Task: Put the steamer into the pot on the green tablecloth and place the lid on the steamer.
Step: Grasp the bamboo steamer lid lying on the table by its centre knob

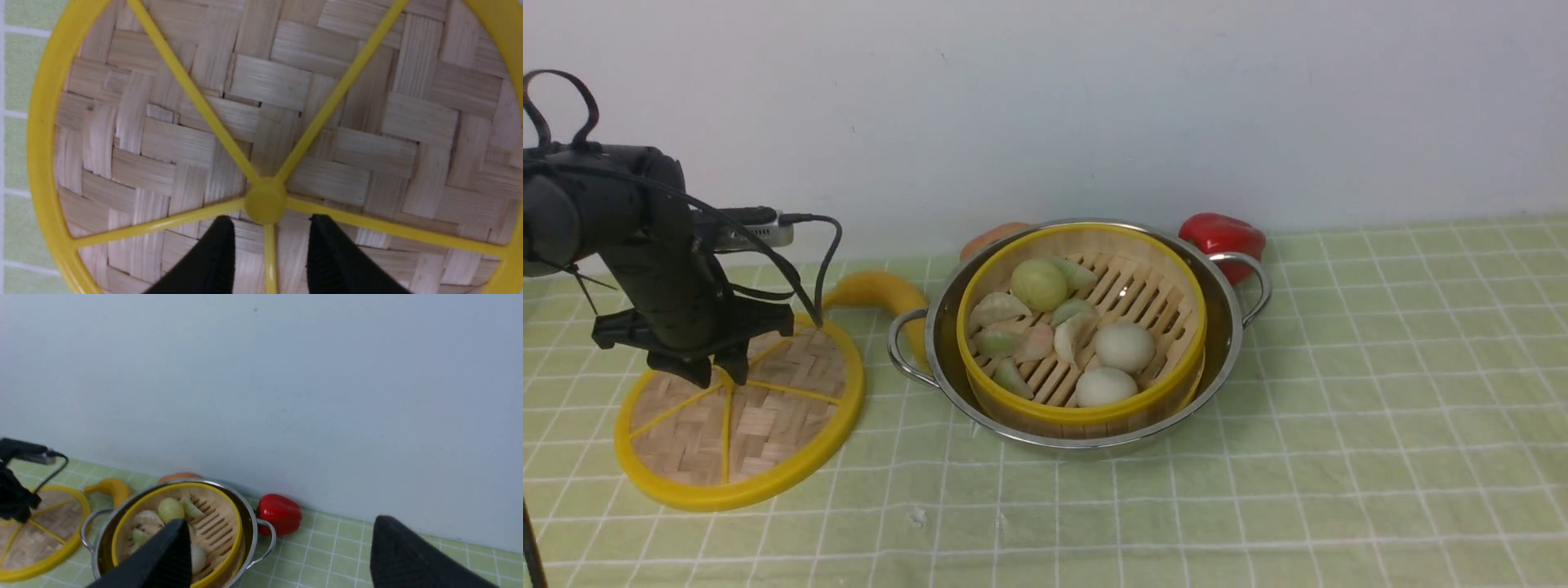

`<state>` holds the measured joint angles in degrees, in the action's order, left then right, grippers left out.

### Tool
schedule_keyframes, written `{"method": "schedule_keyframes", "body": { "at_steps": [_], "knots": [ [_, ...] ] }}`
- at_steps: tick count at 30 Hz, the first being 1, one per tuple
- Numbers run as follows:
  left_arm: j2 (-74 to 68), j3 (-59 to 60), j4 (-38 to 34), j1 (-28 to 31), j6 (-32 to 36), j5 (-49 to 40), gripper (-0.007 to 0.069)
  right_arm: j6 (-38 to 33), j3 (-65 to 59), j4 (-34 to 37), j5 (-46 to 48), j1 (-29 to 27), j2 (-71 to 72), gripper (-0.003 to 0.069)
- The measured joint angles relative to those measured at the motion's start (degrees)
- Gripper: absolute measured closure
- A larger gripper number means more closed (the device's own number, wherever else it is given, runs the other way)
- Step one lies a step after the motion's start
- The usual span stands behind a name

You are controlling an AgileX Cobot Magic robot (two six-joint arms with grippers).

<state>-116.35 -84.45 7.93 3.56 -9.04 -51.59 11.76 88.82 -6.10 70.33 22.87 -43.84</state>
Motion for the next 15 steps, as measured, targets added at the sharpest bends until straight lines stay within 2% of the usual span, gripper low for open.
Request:
{"method": "schedule_keyframes", "body": {
  "at_steps": [5,11,14,15],
  "knots": [
    [-0.76,-0.32,0.00,0.00,0.00,1.25,0.0382,4.67,-2.95,0.00,0.26,0.00,10.05,0.0095],
    [-2.85,-0.52,0.06,0.00,-0.11,1.05,0.0389,6.91,-3.37,-0.04,0.35,0.00,13.92,0.0095],
    [-2.85,-0.65,0.34,0.00,-0.49,0.99,0.0435,7.07,-3.42,0.09,0.35,0.00,14.01,0.0095],
    [-2.85,-0.65,0.89,0.00,-0.89,0.99,0.0495,7.07,-3.49,0.39,0.35,0.00,14.01,0.0095]
  ]
}}
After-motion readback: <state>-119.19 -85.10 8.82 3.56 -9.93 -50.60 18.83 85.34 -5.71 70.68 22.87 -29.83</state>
